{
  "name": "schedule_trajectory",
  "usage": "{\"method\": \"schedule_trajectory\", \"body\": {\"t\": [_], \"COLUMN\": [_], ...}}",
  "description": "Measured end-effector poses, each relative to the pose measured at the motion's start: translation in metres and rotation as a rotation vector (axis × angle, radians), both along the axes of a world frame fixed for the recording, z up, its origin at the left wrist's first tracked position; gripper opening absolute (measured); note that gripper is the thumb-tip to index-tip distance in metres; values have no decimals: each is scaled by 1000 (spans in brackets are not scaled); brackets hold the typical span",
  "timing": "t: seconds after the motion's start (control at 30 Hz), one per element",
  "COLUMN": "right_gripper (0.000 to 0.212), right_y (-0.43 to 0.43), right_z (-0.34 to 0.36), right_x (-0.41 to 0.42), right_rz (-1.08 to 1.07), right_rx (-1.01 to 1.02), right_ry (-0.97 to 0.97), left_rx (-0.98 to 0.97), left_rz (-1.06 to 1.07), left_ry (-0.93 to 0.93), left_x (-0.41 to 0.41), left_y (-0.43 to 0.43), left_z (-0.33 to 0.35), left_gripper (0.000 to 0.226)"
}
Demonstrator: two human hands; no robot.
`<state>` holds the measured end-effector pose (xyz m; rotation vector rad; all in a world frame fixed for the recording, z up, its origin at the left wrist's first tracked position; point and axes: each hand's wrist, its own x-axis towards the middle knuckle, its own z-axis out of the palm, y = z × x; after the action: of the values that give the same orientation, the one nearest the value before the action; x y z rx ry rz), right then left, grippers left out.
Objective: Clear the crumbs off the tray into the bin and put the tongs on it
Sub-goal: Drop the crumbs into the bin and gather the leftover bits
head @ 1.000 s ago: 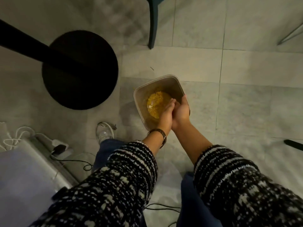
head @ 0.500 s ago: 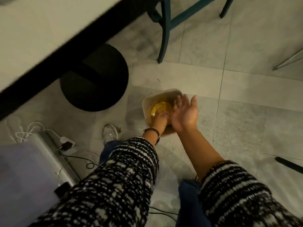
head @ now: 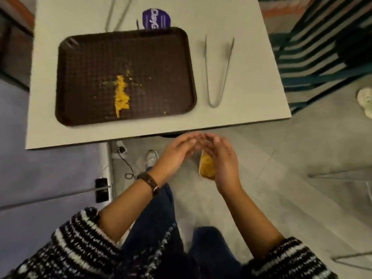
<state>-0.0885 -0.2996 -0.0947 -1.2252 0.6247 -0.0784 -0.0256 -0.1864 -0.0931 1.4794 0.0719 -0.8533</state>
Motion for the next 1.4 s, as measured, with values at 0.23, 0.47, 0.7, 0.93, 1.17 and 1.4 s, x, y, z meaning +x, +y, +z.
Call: {"method": "schedule_trajectory", "body": {"t": [0.23,0.47,0.7,0.93,1.17,1.4], "right_gripper": [24,94,118,93,85,103], "right_y": [83,120,127,115,115,148], "right_z": [32,-30,-55,-65,-59,-67], "right_x": [149,232,240,278,307,272], "right_rz": [372,911,1113,1224,1105,1242], "right_rx": [-409,-1158,-1458,-1563,-1569,-1554], "right_ry": [-24,23,50,-131,-129,-111], "left_rx": [100,252,232,264,264,236], "left_rz": [274,348,390,456,519,573], "left_ry": [-140,-158,-148,-130,-132,-150], "left_x": [127,217,231,231,226,230], "left_y": [103,166,186,196,198,195], "left_z": [39,10,-12,-26,-33,-28], "left_gripper": [31,26,27,28,31,30]}}
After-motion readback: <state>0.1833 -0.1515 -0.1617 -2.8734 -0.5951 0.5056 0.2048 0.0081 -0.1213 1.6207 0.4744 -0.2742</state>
